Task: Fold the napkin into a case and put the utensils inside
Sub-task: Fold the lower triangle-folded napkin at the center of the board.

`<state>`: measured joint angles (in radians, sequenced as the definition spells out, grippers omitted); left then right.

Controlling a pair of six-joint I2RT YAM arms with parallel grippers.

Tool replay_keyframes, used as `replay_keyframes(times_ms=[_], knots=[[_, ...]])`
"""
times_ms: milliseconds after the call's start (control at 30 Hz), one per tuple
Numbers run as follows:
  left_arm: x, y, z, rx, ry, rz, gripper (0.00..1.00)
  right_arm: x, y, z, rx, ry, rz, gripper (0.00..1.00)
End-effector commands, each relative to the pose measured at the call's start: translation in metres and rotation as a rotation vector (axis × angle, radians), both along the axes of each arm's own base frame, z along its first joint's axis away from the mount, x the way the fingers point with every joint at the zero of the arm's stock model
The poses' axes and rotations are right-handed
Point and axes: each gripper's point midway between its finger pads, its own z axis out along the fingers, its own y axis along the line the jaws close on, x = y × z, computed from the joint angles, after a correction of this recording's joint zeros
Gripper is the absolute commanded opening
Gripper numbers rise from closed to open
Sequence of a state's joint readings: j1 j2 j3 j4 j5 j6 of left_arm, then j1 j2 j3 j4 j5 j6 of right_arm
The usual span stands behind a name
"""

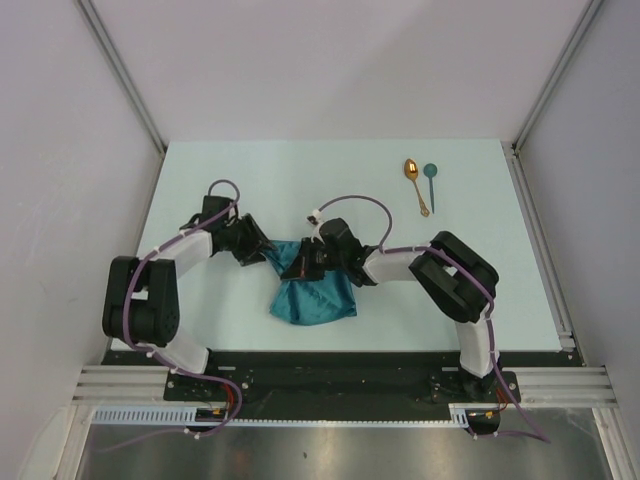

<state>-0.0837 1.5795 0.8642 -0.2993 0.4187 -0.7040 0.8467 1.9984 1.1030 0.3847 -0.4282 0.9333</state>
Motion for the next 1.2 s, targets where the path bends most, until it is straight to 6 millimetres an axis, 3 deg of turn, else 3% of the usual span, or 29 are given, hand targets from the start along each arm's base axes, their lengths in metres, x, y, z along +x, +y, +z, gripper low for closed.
replay_keyframes(times_ms=[0,133,400,533,933,1167], knots=[[0.024,-0.010,0.019,0.032,-0.070,0.009,0.46,0.003,0.000,0.039,0.132,-0.051,0.033,0.00],[0.033,-0.020,0.025,0.077,-0.095,-0.010,0.22,0.003,-0.011,0.029,0.137,-0.014,0.039,0.00],[0.038,-0.051,0.017,0.129,-0.064,-0.069,0.02,0.002,-0.032,0.006,0.115,0.026,0.081,0.04],[0.038,-0.065,0.011,0.151,-0.045,-0.088,0.00,-0.001,-0.040,-0.008,0.082,0.048,0.101,0.07],[0.038,-0.094,0.006,0.165,-0.043,-0.112,0.00,-0.006,-0.068,-0.023,-0.022,0.037,0.118,0.25],[0.039,-0.103,0.001,0.175,-0.043,-0.112,0.00,-0.004,-0.083,-0.018,-0.113,-0.027,0.109,0.38]])
